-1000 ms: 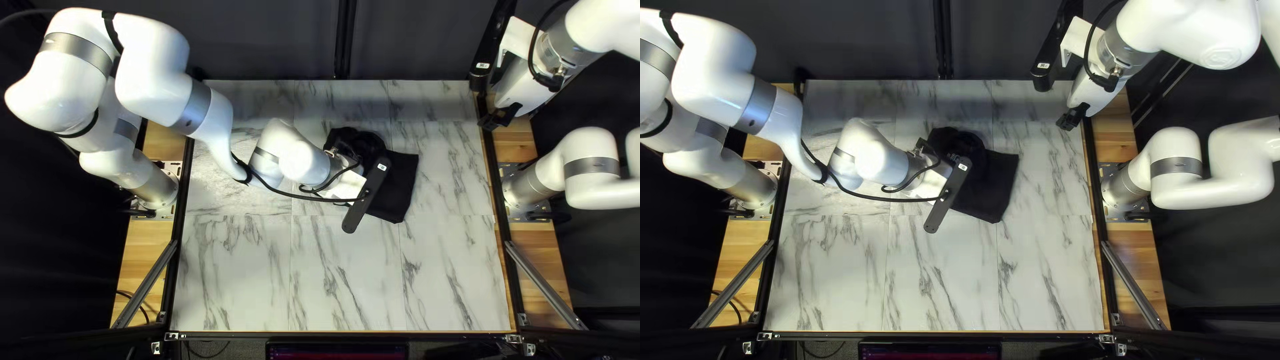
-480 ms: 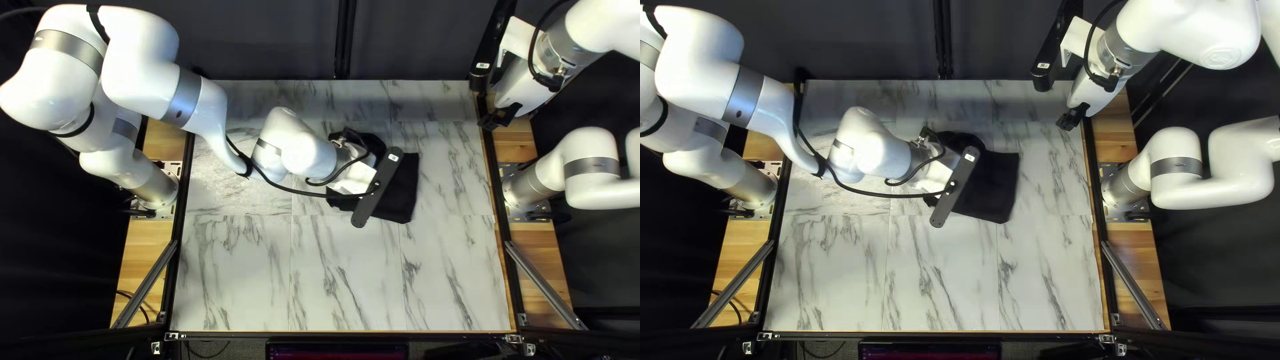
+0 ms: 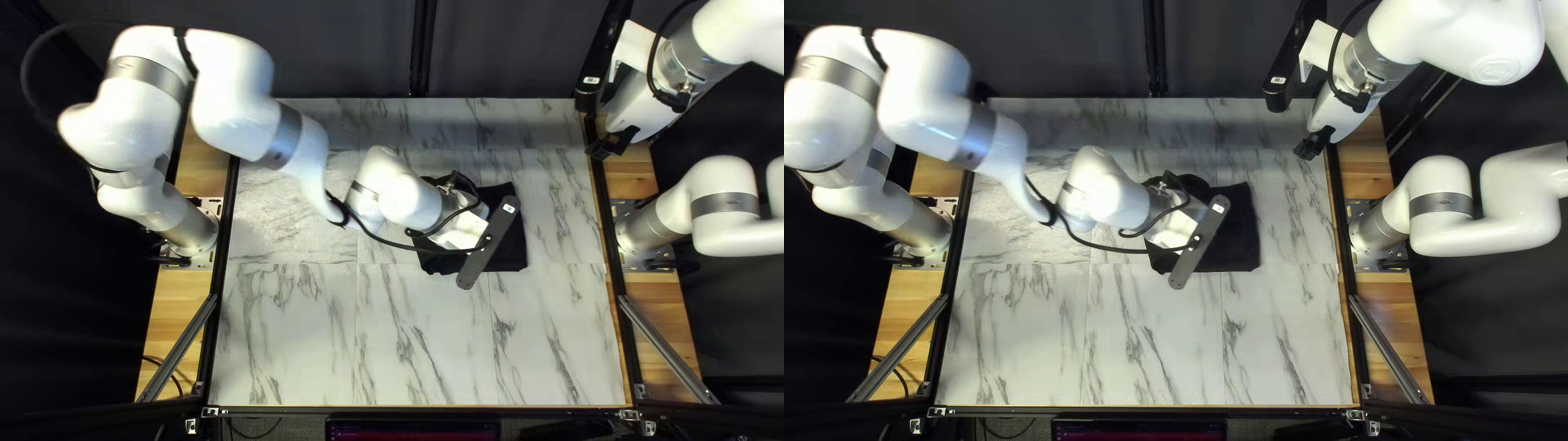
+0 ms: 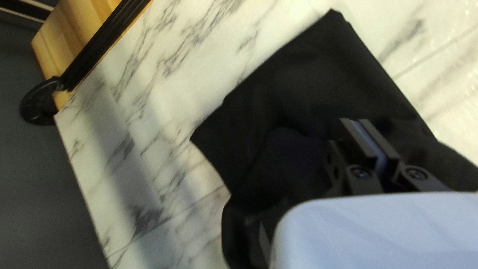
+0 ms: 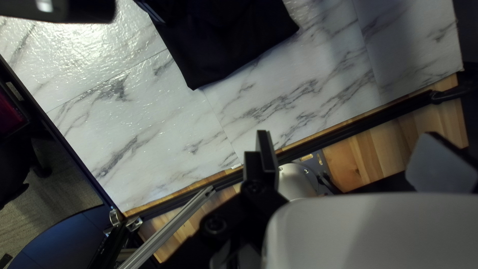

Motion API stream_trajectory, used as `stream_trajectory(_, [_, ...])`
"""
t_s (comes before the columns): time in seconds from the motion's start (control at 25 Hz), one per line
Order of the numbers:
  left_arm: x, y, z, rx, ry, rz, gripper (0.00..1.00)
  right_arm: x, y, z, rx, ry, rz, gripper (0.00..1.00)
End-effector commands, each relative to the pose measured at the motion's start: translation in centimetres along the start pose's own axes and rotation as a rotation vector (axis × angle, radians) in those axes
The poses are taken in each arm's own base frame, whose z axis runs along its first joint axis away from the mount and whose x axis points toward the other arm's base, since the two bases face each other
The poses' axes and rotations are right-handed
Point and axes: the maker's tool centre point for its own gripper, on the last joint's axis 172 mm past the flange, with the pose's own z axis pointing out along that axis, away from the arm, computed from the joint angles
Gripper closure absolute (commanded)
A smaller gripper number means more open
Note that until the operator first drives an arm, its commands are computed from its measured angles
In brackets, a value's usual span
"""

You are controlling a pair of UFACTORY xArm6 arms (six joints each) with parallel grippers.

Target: Fold t-shirt

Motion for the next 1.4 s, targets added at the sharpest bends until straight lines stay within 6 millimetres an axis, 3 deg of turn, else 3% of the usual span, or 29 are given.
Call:
stream_trajectory(0.04, [-0.5,-0.2,1.8,-0.01,0.026,-0.04,1.0,0.0,0.0,0.0,0.0,0.0,0.0,0.0])
stream_trajectory(0.24, [-1.1,0.2,2.9,-0.023,0.049,-0.065,1.0,0.0,0.0,0.0,0.0,0.0,0.0,0.0])
stream_trajectory(0.28, [-1.1,0.3,2.9,-0.025,0.052,-0.066,0.93,0.0,0.0,0.0,0.0,0.0,0.0,0.0])
stream_trajectory(0.32, [-0.9,0.4,2.9,-0.034,0.06,-0.06,0.22,0.0,0.0,0.0,0.0,0.0,0.0,0.0])
stream_trajectory(0.36, [-0.9,0.4,2.6,-0.039,0.065,-0.056,0.0,0.0,0.0,0.0,0.0,0.0,0.0,0.0])
stream_trajectory(0.68, [-2.4,-1.0,-3.2,-0.013,0.071,-0.023,0.0,0.0,0.0,0.0,0.0,0.0,0.0,0.0])
stream_trajectory(0.8, [-4.3,-2.5,-5.5,0.012,0.053,-0.017,0.0,0.0,0.0,0.0,0.0,0.0,0.0,0.0])
stream_trajectory(0.92, [-7.7,-4.8,-7.3,0.024,0.018,-0.023,0.0,0.0,0.0,0.0,0.0,0.0,0.0,0.0])
stream_trajectory(1.12, [-12.4,-7.8,-7.0,-0.018,-0.043,-0.021,0.0,0.0,0.0,0.0,0.0,0.0,0.0,0.0])
stream_trajectory(1.4, [-17.7,-9.9,-5.6,-0.108,-0.113,-0.051,0.0,0.0,0.0,0.0,0.0,0.0,0.0,0.0])
